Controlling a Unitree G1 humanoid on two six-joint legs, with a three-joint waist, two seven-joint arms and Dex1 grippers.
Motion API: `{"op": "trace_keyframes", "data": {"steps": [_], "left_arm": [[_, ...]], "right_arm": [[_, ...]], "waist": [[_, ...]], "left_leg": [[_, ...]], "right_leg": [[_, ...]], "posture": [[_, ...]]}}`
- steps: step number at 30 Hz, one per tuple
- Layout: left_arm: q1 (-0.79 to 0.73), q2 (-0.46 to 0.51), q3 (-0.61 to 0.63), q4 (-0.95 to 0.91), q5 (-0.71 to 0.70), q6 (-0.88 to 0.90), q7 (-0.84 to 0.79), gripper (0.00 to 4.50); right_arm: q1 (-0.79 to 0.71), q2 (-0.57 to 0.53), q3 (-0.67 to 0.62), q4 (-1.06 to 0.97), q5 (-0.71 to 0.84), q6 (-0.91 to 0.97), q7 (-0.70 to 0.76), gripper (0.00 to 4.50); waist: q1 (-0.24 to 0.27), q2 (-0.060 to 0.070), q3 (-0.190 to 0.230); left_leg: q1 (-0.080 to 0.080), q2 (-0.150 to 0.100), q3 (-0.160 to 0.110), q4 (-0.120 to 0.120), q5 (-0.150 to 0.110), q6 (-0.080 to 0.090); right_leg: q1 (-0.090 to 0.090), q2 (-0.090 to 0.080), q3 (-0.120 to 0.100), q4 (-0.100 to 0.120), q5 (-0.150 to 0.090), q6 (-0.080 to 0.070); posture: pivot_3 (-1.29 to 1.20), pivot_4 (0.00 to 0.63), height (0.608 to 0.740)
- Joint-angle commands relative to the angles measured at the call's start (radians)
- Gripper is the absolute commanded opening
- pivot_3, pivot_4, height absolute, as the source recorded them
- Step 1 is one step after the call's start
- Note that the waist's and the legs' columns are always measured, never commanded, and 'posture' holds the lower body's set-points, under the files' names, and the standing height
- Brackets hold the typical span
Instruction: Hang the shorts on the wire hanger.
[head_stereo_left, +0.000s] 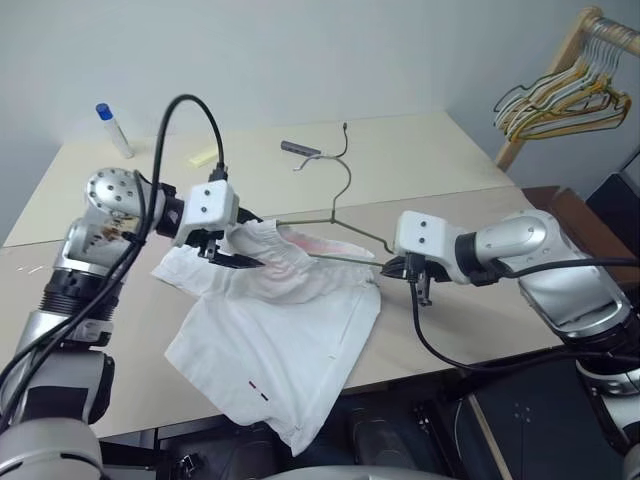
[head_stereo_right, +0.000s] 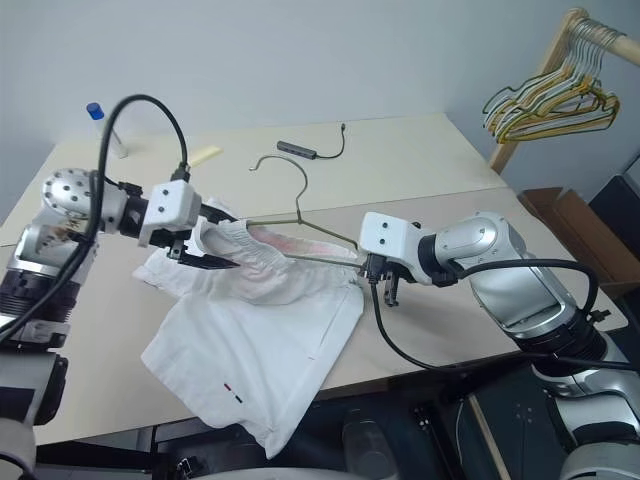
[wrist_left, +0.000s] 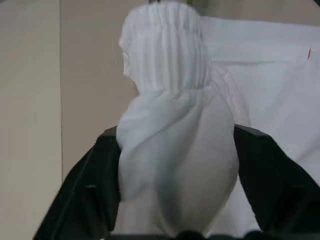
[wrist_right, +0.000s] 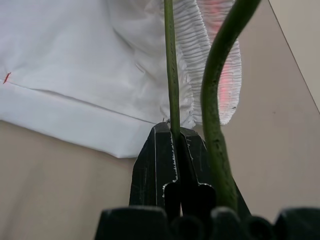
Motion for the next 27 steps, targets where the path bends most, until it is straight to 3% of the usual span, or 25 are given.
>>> {"op": "trace_keyframes", "data": {"steps": [1, 8, 14, 18, 27], "left_arm": [[-0.01, -0.015, 0.016, 0.012, 0.001, -0.008, 0.011, 2.08], [-0.011, -0.029, 0.018, 0.013, -0.009, 0.009, -0.009, 0.02], [-0.003, -0.033, 0.041, -0.008, -0.037, 0.052, -0.002, 0.02], [0.021, -0.019, 0.065, -0.042, -0.069, 0.106, -0.004, 0.0], [0.174, 0.03, 0.174, -0.187, -0.139, 0.28, 0.087, 0.0]], "right_arm": [[-0.039, -0.008, -0.035, -0.032, 0.01, -0.01, 0.015, 0.0], [-0.057, -0.004, -0.044, -0.029, 0.024, 0.004, 0.034, 0.0], [-0.042, -0.006, -0.057, -0.032, 0.029, -0.022, 0.046, 0.0], [-0.01, -0.034, -0.116, 0.002, 0.011, -0.043, 0.015, 1.15], [0.156, -0.08, -0.406, 0.069, 0.078, 0.041, -0.095, 4.23]], "waist": [[-0.005, 0.0, 0.0], [-0.017, 0.0, 0.0], [-0.016, 0.0, 0.0], [-0.016, 0.0, 0.0], [-0.013, 0.0, 0.0]], "left_leg": [[0.0, 0.0, 0.0, 0.0, 0.0, 0.0], [0.0, 0.0, -0.001, 0.0, 0.0, 0.0], [0.0, 0.0, -0.001, 0.0, 0.0, 0.0], [0.0, 0.0, -0.001, 0.0, 0.0, 0.0], [0.0, 0.0, -0.001, 0.0, 0.0, 0.0]], "right_leg": [[0.0, 0.0, 0.0, 0.0, 0.0, 0.0], [0.0, 0.0, 0.0, 0.0, 0.0, 0.0], [0.0, 0.0, 0.0, 0.0, 0.0, 0.0], [0.0, 0.0, 0.0, 0.0, 0.0, 0.0], [0.0, 0.0, 0.0, 0.001, 0.0, 0.0]], "posture": [[-0.14, 0.0, 0.74], [-0.15, 0.0, 0.74], [-0.15, 0.0, 0.74], [-0.15, 0.0, 0.74], [-0.12, 0.0, 0.74]]}}
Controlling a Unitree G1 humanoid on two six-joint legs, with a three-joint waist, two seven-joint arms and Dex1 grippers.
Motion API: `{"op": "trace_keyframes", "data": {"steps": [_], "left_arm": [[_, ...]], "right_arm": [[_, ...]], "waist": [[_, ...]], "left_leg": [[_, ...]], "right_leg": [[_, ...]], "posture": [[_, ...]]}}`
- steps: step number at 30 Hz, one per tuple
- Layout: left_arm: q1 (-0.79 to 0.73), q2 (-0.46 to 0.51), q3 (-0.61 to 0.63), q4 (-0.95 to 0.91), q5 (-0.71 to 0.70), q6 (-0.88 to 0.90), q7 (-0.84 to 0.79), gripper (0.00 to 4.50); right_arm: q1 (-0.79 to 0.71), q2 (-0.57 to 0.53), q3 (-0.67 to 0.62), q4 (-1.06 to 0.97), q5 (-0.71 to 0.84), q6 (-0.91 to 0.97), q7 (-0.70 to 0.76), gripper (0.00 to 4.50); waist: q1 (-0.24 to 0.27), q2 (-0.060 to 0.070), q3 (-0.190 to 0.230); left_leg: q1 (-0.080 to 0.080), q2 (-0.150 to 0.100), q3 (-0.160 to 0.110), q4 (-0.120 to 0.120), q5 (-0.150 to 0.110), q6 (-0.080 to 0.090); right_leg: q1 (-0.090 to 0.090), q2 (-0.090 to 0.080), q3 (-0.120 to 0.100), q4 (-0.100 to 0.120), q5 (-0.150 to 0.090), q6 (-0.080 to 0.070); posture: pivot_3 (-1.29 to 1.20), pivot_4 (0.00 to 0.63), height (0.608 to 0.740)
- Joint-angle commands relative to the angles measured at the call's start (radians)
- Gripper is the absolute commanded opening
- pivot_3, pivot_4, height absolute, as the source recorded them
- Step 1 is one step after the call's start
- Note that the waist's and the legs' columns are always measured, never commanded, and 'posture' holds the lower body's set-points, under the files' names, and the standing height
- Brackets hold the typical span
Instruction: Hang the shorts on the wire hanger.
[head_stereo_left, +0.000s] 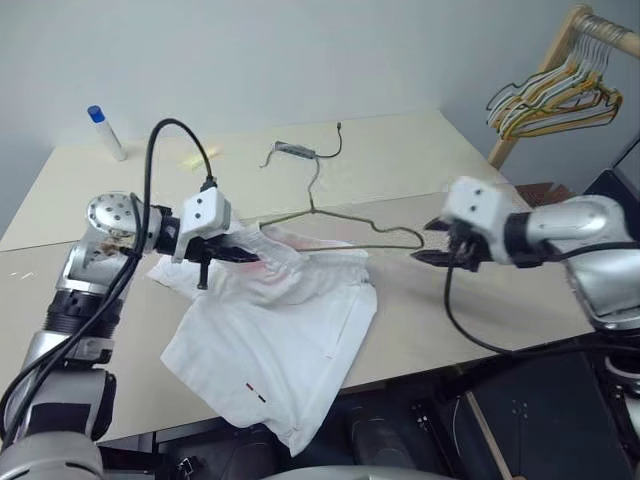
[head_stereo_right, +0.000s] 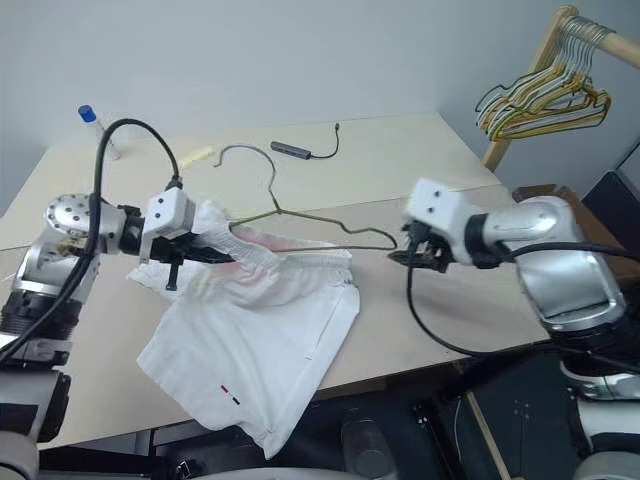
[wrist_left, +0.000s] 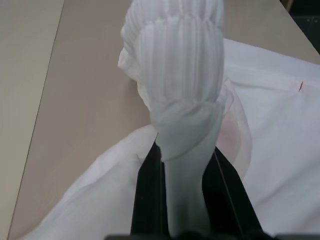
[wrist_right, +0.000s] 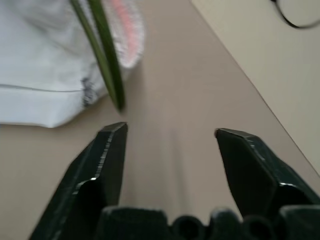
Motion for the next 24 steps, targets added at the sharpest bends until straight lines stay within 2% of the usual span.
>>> {"op": "trace_keyframes", "data": {"steps": [1, 5, 10, 12, 15, 21, 24], "left_arm": [[0.035, 0.021, 0.067, -0.08, -0.044, 0.068, 0.057, 0.0], [0.077, 0.022, 0.106, -0.116, -0.055, 0.108, 0.126, 0.0], [0.116, 0.024, 0.136, -0.181, -0.092, 0.164, 0.165, 0.0], [0.123, 0.029, 0.136, -0.191, -0.096, 0.17, 0.17, 0.0], [0.12, 0.031, 0.134, -0.197, -0.098, 0.18, 0.176, 0.0], [0.123, 0.04, 0.134, -0.209, -0.101, 0.189, 0.178, 0.0], [0.137, 0.042, 0.132, -0.227, -0.095, 0.187, 0.184, 0.0]], "right_arm": [[0.072, -0.004, -0.132, -0.027, 0.048, 0.042, -0.04, 4.48], [0.178, 0.076, -0.21, -0.008, 0.083, 0.029, -0.119, 4.48], [0.234, 0.273, -0.179, 0.008, 0.12, -0.01, -0.213, 4.48], [0.219, 0.375, -0.13, 0.029, 0.132, -0.021, -0.241, 4.48], [0.187, 0.473, -0.069, 0.079, 0.118, -0.05, -0.274, 4.48], [0.105, 0.59, 0.02, 0.203, 0.098, -0.069, -0.31, 4.48], [0.072, 0.618, 0.049, 0.269, 0.091, -0.084, -0.306, 3.89]], "waist": [[0.002, 0.0, 0.0], [0.003, -0.001, -0.001], [0.0, -0.003, -0.005], [-0.002, -0.003, -0.005], [-0.002, -0.002, -0.006], [0.003, -0.002, -0.006], [0.004, -0.002, -0.006]], "left_leg": [[0.0, 0.0, 0.0, 0.0, 0.0, 0.0], [0.001, 0.0, 0.0, 0.0, 0.0, 0.0], [0.002, 0.0, -0.001, 0.0, 0.0, 0.0], [0.002, 0.0, 0.0, 0.0, 0.0, 0.0], [0.002, 0.0, -0.001, 0.0, 0.0, 0.0], [0.001, 0.0, -0.002, 0.0, 0.0, 0.0], [0.001, 0.0, -0.003, 0.0, 0.0, 0.0]], "right_leg": [[0.0, 0.0, 0.0, 0.0, 0.0, 0.0], [0.001, 0.0, 0.0, 0.001, 0.0, 0.0], [0.002, 0.001, 0.001, 0.001, 0.0, 0.0], [0.001, 0.001, 0.001, 0.002, 0.0, 0.0], [0.001, 0.002, 0.001, 0.002, 0.0, 0.0], [0.001, 0.001, 0.0, 0.001, 0.001, -0.001], [0.001, 0.001, -0.001, 0.001, 0.001, -0.001]], "posture": [[-0.12, 0.0, 0.74], [-0.11, 0.0, 0.74], [-0.11, 0.0, 0.74], [-0.11, 0.0, 0.74], [-0.1, 0.0, 0.74], [-0.08, 0.0, 0.74], [-0.08, 0.0, 0.74]]}}
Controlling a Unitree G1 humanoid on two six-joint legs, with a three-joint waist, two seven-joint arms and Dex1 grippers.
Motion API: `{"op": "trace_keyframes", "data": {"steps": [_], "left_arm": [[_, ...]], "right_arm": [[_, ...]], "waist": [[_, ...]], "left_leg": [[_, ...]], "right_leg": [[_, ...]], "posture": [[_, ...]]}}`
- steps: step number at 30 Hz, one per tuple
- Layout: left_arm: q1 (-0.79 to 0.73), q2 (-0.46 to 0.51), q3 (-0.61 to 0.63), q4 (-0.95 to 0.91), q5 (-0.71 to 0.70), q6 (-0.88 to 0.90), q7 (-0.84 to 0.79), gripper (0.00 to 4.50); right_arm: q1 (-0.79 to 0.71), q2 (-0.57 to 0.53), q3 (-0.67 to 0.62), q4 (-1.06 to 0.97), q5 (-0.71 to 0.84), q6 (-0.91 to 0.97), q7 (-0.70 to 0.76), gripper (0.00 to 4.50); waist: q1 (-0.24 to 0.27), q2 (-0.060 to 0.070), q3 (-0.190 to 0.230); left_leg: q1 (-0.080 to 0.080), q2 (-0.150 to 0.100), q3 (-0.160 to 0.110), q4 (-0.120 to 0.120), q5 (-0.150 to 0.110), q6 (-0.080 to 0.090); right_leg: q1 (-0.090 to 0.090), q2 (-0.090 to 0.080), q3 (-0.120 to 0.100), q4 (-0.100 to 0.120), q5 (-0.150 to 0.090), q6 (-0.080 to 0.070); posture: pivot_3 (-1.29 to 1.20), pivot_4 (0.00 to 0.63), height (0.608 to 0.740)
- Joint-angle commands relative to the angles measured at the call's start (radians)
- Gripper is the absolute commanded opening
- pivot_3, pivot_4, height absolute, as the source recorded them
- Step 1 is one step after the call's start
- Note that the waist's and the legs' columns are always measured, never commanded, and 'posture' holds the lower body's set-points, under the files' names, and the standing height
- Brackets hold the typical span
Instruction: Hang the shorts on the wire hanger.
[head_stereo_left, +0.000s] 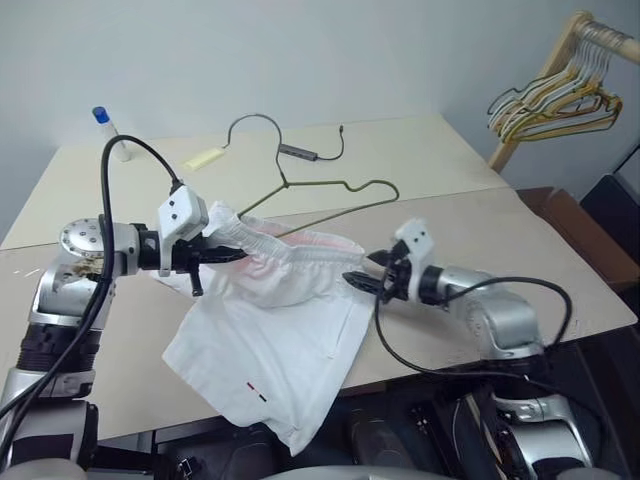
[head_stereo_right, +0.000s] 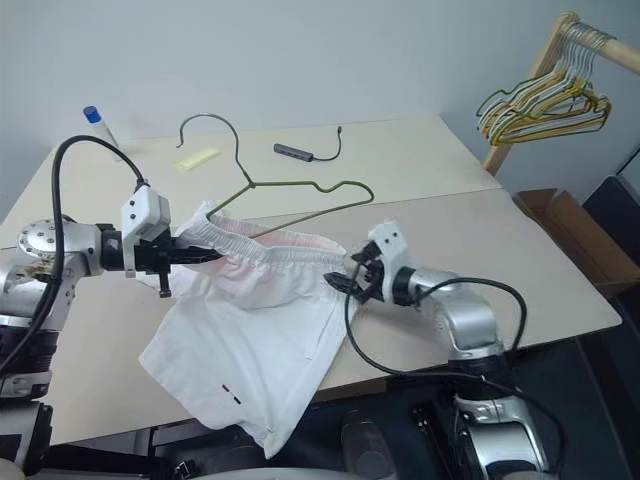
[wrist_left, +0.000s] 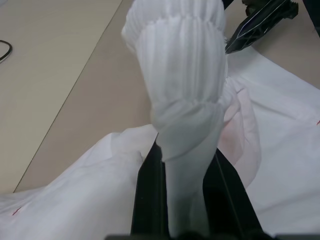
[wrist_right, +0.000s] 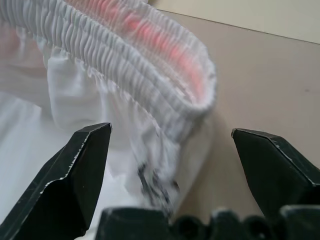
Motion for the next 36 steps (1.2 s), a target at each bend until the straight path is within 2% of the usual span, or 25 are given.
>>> {"op": "trace_keyframes", "data": {"steps": [1, 11, 25, 30, 36], "left_arm": [[0.007, 0.016, 0.022, -0.049, -0.014, -0.012, 0.012, 0.0], [0.046, 0.034, 0.019, -0.061, -0.027, -0.015, -0.02, 0.0], [0.071, 0.097, -0.017, 0.102, 0.065, -0.119, -0.042, 0.0], [0.088, 0.102, -0.015, 0.105, 0.046, -0.16, -0.084, 0.0], [0.06, 0.05, 0.042, 0.086, -0.042, -0.14, -0.061, 0.0]], "right_arm": [[-0.033, 0.012, 0.013, 0.038, -0.004, -0.039, -0.001, 3.59], [-0.024, -0.014, -0.016, 0.005, 0.021, -0.024, -0.011, 0.07], [0.079, -0.17, -0.151, -0.125, 0.087, 0.0, -0.015, 0.03], [0.086, -0.208, -0.169, -0.129, 0.102, 0.01, -0.03, 0.03], [0.079, -0.22, -0.154, -0.103, 0.105, 0.018, -0.034, 0.03]], "waist": [[0.002, 0.0, 0.0], [0.0, 0.0, 0.0], [0.001, 0.0, 0.0], [-0.002, 0.0, 0.0], [-0.001, 0.0, 0.0]], "left_leg": [[0.0, 0.0, 0.0, 0.0, 0.0, 0.0], [0.0, 0.0, -0.001, 0.0, 0.0, 0.0], [0.0, 0.0, -0.001, 0.0, 0.0, 0.0], [0.0, 0.0, -0.001, 0.0, 0.0, 0.0], [0.0, 0.0, -0.001, 0.0, 0.0, 0.0]], "right_leg": [[0.0, 0.0, 0.0, 0.0, 0.0, 0.0], [0.0, 0.0, -0.001, 0.0, 0.001, -0.001], [0.0, 0.0, -0.001, 0.0, 0.0, 0.0], [0.0, 0.0, -0.001, -0.001, 0.0, 0.0], [0.001, 0.0, -0.001, -0.001, 0.0, 0.0]], "posture": [[-0.07, 0.0, 0.74], [-0.08, 0.0, 0.74], [-0.11, 0.0, 0.74], [-0.12, 0.0, 0.74], [-0.11, 0.0, 0.74]]}}
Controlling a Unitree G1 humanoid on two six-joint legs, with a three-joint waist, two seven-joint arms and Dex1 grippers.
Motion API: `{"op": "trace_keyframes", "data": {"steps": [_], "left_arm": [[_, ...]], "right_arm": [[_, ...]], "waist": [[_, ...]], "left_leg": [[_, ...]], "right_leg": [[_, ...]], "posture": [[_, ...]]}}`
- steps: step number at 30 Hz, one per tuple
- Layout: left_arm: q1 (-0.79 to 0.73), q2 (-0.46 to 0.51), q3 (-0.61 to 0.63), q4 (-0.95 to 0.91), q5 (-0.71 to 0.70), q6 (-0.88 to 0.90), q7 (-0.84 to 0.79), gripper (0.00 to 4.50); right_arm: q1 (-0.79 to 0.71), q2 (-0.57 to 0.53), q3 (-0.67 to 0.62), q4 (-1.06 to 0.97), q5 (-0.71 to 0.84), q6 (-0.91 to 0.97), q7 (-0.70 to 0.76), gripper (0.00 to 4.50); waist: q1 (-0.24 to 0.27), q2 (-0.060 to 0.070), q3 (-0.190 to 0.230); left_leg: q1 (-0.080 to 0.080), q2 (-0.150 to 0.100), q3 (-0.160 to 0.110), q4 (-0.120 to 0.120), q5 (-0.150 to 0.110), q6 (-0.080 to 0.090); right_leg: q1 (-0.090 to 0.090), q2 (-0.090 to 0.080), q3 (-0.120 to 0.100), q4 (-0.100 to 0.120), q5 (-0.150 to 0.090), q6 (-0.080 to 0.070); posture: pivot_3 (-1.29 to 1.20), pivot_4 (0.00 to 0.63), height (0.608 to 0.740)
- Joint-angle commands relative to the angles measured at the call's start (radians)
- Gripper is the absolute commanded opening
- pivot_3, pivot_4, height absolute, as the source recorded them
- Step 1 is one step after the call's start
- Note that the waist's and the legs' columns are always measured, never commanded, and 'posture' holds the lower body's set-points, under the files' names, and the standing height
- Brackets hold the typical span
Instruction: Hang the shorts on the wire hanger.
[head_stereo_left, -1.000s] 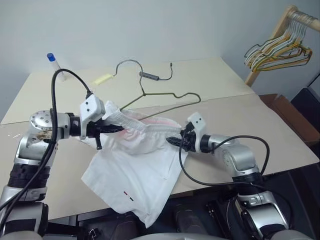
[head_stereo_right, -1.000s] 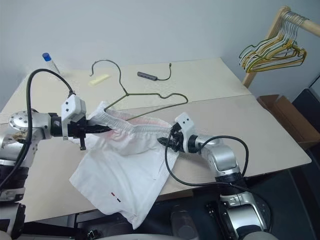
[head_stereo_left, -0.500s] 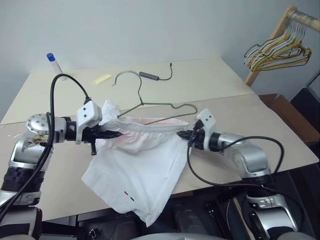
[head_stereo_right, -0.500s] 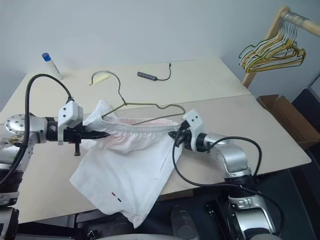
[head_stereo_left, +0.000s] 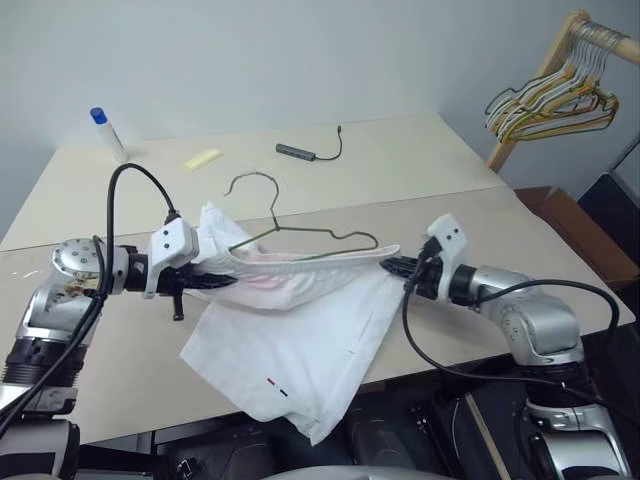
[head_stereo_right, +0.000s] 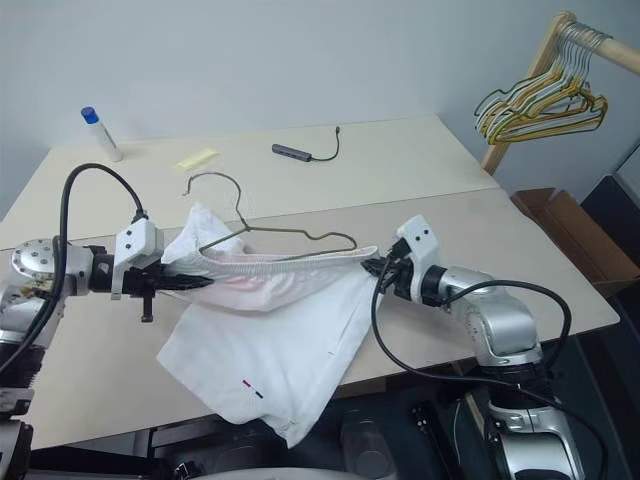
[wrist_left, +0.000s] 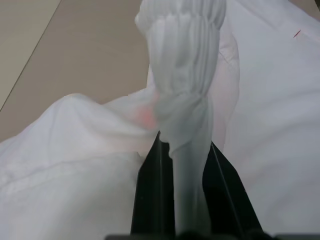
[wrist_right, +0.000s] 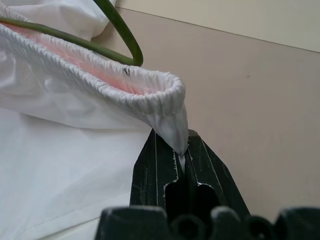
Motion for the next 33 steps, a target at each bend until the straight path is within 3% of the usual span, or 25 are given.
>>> {"op": "trace_keyframes", "data": {"steps": [1, 17, 27, 33], "left_arm": [[-0.024, 0.0, 0.074, -0.025, -0.065, 0.023, 0.007, 0.0], [0.016, 0.038, 0.0, 0.001, 0.066, -0.05, 0.037, 0.0], [0.001, -0.001, 0.051, -0.016, -0.048, -0.014, 0.019, 0.0], [0.026, 0.032, 0.04, -0.04, -0.059, -0.007, -0.022, 0.0]], "right_arm": [[-0.01, -0.027, -0.053, 0.01, -0.002, 0.01, -0.023, 0.03], [-0.005, -0.092, -0.049, -0.007, 0.022, 0.011, 0.021, 0.03], [-0.017, -0.113, -0.035, 0.019, 0.014, 0.002, 0.031, 0.03], [-0.02, -0.113, -0.028, 0.028, 0.014, 0.0, 0.034, 0.03]], "waist": [[0.001, 0.0, 0.0], [0.002, 0.0, 0.0], [0.0, 0.0, 0.0], [0.0, 0.0, 0.0]], "left_leg": [[0.0, 0.0, 0.0, 0.0, 0.0, 0.0], [-0.001, 0.0, 0.0, 0.0, 0.0, 0.0], [0.0, 0.0, 0.0, 0.0, 0.0, 0.0], [0.0, 0.0, 0.0, 0.0, 0.0, 0.0]], "right_leg": [[0.0, 0.0, 0.0, 0.0, 0.0, 0.0], [0.0, 0.0, 0.0, -0.001, 0.0, 0.0], [0.0, 0.0, 0.0, 0.0, 0.0, 0.0], [0.0, 0.0, 0.0, 0.0, 0.0, 0.0]], "posture": [[-0.11, 0.0, 0.74], [-0.11, 0.0, 0.74], [-0.11, 0.0, 0.74], [-0.11, 0.0, 0.74]]}}
